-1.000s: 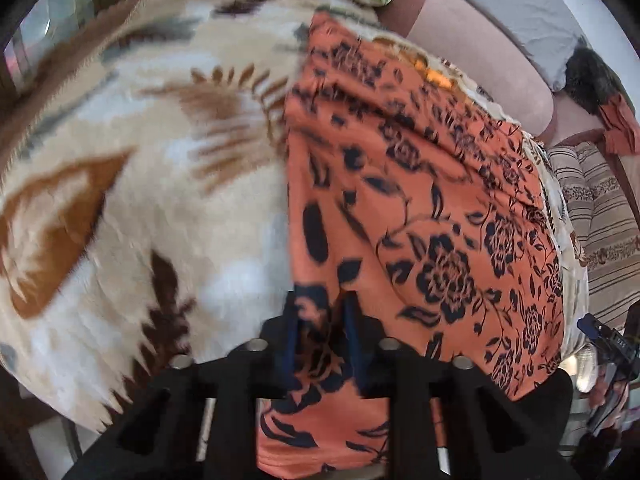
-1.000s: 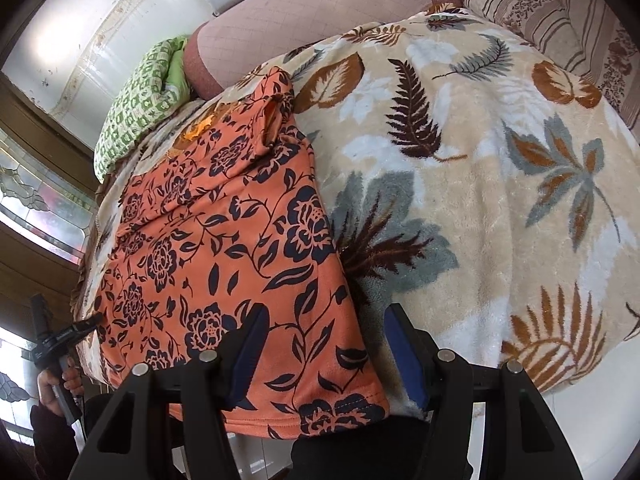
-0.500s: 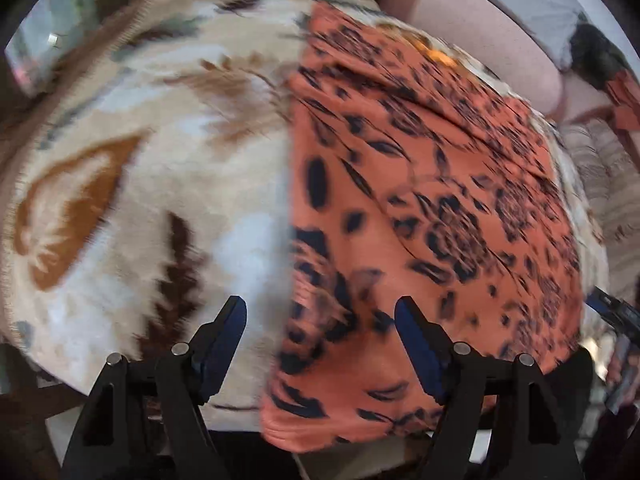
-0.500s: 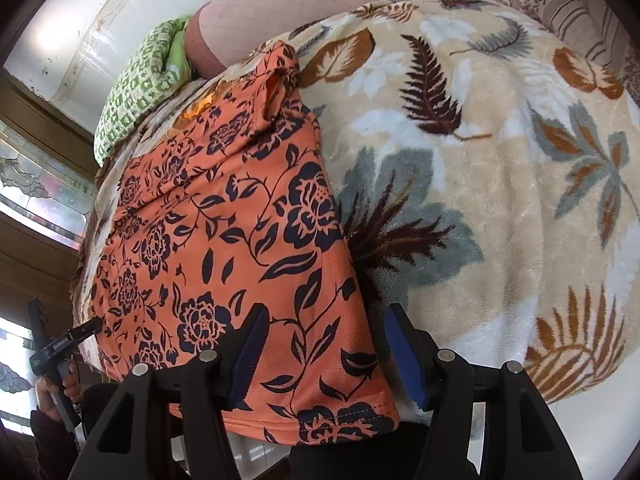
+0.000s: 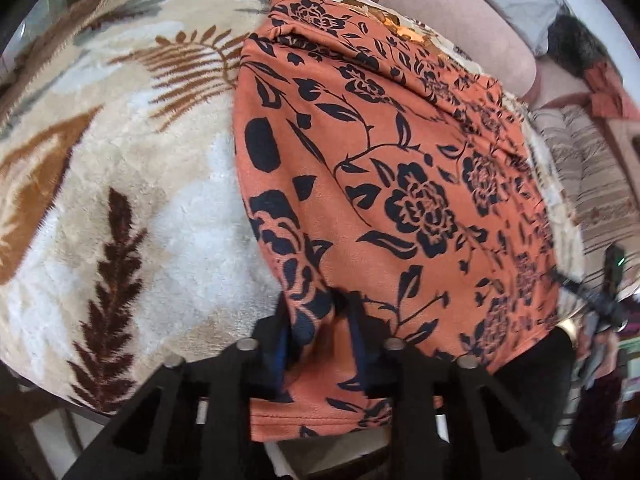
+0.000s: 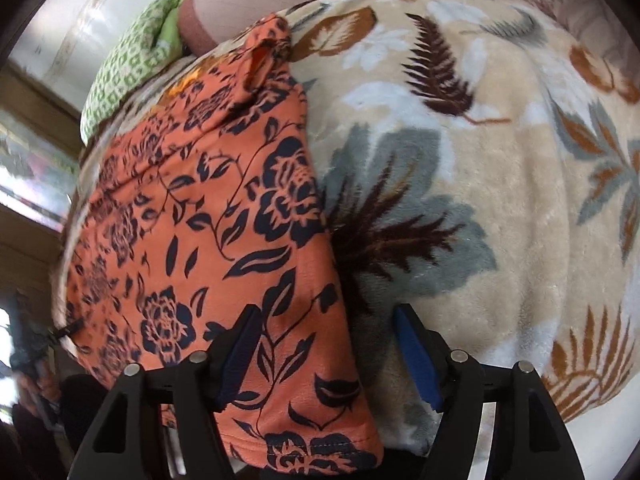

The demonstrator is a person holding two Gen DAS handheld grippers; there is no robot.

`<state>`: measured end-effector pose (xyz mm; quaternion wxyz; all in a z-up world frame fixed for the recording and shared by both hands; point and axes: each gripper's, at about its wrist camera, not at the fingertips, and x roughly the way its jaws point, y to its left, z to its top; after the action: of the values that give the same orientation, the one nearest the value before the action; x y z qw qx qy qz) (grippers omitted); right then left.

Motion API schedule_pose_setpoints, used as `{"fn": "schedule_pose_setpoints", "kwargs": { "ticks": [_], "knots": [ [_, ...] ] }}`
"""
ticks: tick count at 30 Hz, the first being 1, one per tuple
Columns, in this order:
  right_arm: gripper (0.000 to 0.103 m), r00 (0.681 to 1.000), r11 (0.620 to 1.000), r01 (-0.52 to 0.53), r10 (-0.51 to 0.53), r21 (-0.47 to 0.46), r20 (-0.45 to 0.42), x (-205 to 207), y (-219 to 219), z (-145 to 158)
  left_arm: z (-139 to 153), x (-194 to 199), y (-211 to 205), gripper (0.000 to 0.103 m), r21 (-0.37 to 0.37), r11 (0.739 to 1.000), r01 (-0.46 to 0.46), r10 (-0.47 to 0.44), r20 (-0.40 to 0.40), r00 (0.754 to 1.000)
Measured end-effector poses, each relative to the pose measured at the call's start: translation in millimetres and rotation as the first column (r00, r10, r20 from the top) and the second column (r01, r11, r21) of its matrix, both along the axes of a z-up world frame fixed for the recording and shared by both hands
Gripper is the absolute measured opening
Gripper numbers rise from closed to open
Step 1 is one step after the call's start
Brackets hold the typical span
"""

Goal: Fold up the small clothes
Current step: 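Lift the hem with both grippers and fold it toward the collar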

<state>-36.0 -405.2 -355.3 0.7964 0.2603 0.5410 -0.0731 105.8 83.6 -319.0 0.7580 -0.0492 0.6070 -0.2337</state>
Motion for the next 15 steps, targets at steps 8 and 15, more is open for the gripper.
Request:
{"fn": "schedule_pose_setpoints", "kwargs": {
  "ticks": [8,15],
  "knots": [
    [0.008,0.993,0.991,-0.116,0.113,-0.068,-0.046,3,21,16,4,1,-3,0.009,0.028,1.0,0.012,-0.014,0.046,0.999],
    [0.008,0.984,0.984,-0.114,0.092,0.14,0.155,2,17,62,39,3,5,0.008,-0.086,0.995,0.041,-0.032,0.103,0.994]
  ]
}}
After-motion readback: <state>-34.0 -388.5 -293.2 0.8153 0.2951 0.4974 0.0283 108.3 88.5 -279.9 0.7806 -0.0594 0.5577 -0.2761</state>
